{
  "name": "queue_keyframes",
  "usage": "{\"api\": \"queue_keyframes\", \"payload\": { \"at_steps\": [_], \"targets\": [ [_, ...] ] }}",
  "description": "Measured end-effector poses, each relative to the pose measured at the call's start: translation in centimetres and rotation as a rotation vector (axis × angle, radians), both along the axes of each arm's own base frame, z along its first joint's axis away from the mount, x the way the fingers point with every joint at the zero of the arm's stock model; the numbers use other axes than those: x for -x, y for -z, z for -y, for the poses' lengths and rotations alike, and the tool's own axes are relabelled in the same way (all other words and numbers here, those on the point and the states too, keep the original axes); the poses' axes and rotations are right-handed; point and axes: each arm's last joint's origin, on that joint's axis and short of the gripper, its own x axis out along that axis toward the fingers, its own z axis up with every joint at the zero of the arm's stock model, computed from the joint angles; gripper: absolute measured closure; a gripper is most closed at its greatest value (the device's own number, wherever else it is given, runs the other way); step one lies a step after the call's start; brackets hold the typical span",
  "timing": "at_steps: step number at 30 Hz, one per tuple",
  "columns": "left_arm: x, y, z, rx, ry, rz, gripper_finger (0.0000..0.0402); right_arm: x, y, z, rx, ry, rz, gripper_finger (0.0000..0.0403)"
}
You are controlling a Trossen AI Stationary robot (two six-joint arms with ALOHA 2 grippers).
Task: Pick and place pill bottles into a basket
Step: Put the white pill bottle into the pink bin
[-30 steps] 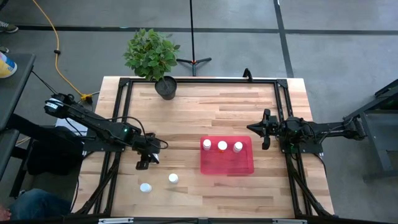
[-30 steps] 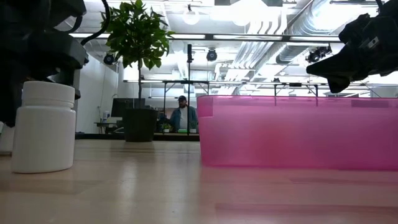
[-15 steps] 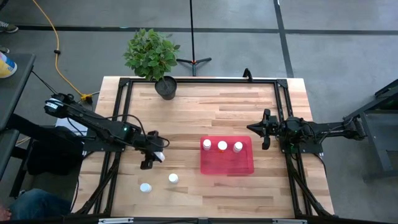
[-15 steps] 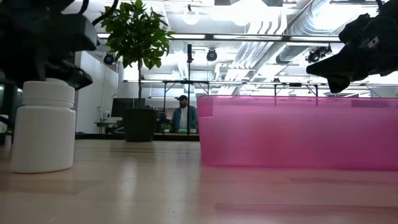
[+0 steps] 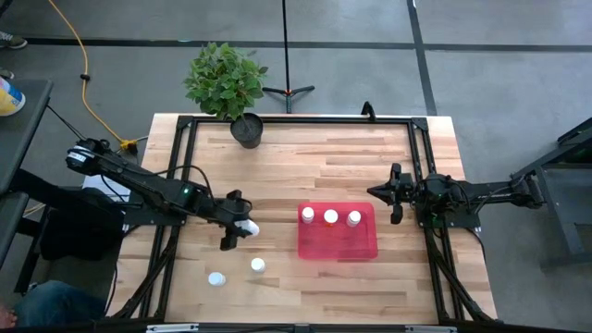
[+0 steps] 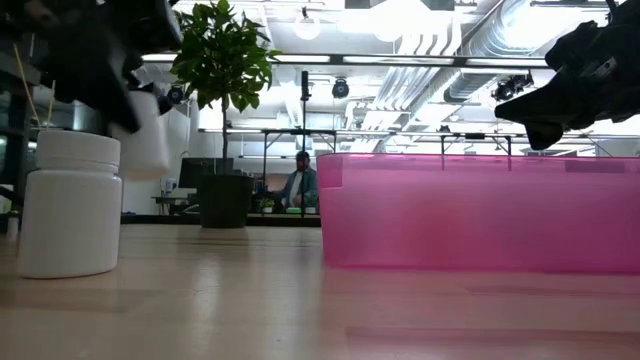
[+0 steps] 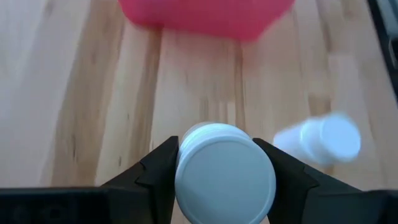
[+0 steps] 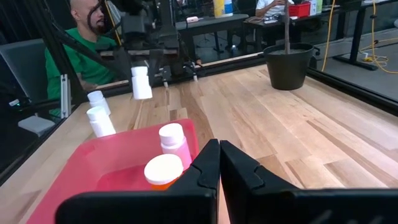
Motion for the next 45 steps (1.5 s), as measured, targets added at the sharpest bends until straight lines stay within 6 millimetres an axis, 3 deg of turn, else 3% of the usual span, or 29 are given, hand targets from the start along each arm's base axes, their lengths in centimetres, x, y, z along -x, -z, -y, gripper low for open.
{"api": "queue_keyframes", "payload": {
  "at_steps": [16,28,37,45],
  "targets": [
    [-1.9,-2.1,0.1,0.01,-0.153,0.307,0.0187,0.0,0.0,0.0,0.0,-0.001,0.0,0.0401],
    [-4.7,-0.9,0.8,0.005,-0.208,0.418,0.0186,0.0,0.0,0.0,-0.002,-0.001,0.0,0.0399],
    [-6.3,-0.7,-0.6,-0.02,-0.237,0.478,0.0186,0.0,0.0,0.0,-0.004,-0.001,0.0,0.0399],
    [-9.6,-2.0,-1.6,-0.059,-0.151,0.497,0.0186,0.0,0.0,0.0,-0.004,-0.001,0.0,0.0399]
  ]
}}
